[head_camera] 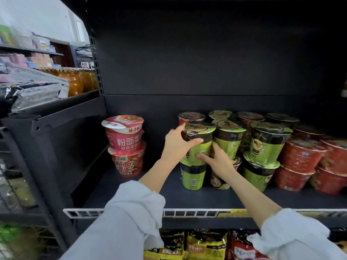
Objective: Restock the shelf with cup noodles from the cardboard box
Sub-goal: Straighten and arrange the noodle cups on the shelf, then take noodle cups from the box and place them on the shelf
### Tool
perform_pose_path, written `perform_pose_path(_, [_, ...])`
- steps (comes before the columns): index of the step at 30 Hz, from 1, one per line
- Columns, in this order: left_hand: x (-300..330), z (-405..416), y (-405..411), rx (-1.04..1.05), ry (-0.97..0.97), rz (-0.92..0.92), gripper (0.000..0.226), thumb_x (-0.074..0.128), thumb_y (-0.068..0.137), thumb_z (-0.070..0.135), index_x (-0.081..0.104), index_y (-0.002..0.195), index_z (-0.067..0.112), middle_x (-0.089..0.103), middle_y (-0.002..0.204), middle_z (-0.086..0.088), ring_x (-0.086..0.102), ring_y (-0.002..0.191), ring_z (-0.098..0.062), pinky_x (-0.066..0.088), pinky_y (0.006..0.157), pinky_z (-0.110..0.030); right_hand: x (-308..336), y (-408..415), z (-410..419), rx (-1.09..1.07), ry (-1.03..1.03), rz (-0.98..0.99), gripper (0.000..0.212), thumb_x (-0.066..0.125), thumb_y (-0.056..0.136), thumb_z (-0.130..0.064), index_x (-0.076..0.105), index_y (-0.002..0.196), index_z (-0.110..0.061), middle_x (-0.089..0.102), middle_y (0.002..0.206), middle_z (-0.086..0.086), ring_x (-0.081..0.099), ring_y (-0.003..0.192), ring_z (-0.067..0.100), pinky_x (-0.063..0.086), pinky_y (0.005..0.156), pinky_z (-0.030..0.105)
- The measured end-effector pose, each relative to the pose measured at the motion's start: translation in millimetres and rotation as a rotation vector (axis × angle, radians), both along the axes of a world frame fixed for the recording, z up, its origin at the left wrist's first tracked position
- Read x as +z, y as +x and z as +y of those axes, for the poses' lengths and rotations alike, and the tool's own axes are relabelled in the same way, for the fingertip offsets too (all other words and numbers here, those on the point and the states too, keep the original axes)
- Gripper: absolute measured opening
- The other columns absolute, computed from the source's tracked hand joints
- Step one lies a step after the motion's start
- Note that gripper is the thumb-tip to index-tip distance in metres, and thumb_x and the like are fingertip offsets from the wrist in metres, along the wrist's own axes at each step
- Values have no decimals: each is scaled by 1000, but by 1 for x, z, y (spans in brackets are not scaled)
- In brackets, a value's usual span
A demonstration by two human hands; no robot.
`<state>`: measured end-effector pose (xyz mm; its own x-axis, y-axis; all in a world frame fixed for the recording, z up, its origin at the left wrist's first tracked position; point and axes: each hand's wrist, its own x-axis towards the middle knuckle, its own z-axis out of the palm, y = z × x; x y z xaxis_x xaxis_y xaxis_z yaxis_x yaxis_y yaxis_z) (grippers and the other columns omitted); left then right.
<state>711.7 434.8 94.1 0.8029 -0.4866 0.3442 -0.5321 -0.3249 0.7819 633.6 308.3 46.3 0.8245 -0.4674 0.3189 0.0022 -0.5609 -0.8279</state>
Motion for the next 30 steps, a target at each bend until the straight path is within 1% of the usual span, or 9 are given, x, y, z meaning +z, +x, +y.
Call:
perform_pose_path(5, [-2,-3,0,6,76,-79,87,73,75,46,33,146,17,50,135,-11,44,129,-26,39,105,-35,2,-1,-2,-39,-52,99,60,68,84,-33,44,135,-14,62,125,1,57,114,19,40,84,23])
perform_pose_path(9, [-3,1,-6,11,100,-103,79,72,80,37,31,146,20,50,132,-12,47,124,-24,39,99,-31,2,-2,1,-79,-76,178,52,66,86,-33,49,129,-10,61,126,6,56,117,26,43,88,28])
perform_pose_path(11, [-4,4,-13,48,57,-142,73,72,80,32,35,142,19,53,126,-11,53,116,-23,43,95,-31,3,-6,3,-96,-87,195,54,68,84,-34,49,128,-8,60,127,7,55,118,28,44,90,31])
perform_pose_path(14, [-8,8,-32,109,-28,-201,64,72,80,25,38,135,18,52,117,-7,62,94,-19,52,83,-33,7,-24,5,-118,18,140,71,69,84,-29,37,141,-4,51,137,13,50,126,27,44,101,40])
perform_pose_path(17, [-16,6,-61,149,0,-353,47,67,84,23,44,124,17,50,114,-4,60,89,-18,53,76,-35,11,-54,2,-120,23,96,61,65,87,-23,40,140,-7,56,131,9,55,120,21,46,94,27])
perform_pose_path(20, [-20,-10,-94,33,76,-373,25,59,88,22,53,112,17,60,105,-2,61,89,-21,51,77,-40,12,-93,-11,-124,-36,40,33,58,91,-11,57,124,-11,64,110,4,61,108,18,48,87,21])
perform_pose_path(24, [-26,-42,-155,-99,213,-454,15,51,94,24,59,105,17,69,89,-4,64,80,-25,52,69,-41,6,-168,-41,-185,-155,45,25,54,91,-5,63,114,-13,66,102,0,60,93,8,43,75,2])
perform_pose_path(27, [-40,-77,-214,-177,228,-520,16,48,95,26,59,100,17,68,81,-2,63,74,-24,49,64,-37,-5,-240,-70,-240,-224,112,24,54,93,-8,62,115,-14,65,104,-3,58,94,7,39,75,6])
perform_pose_path(30, [-58,-120,-279,-256,218,-468,15,49,95,26,60,96,16,67,78,-2,62,71,-21,47,59,-35,-20,-318,-104,-307,-236,184,25,52,94,-9,61,117,-13,65,110,0,59,99,12,41,82,15])
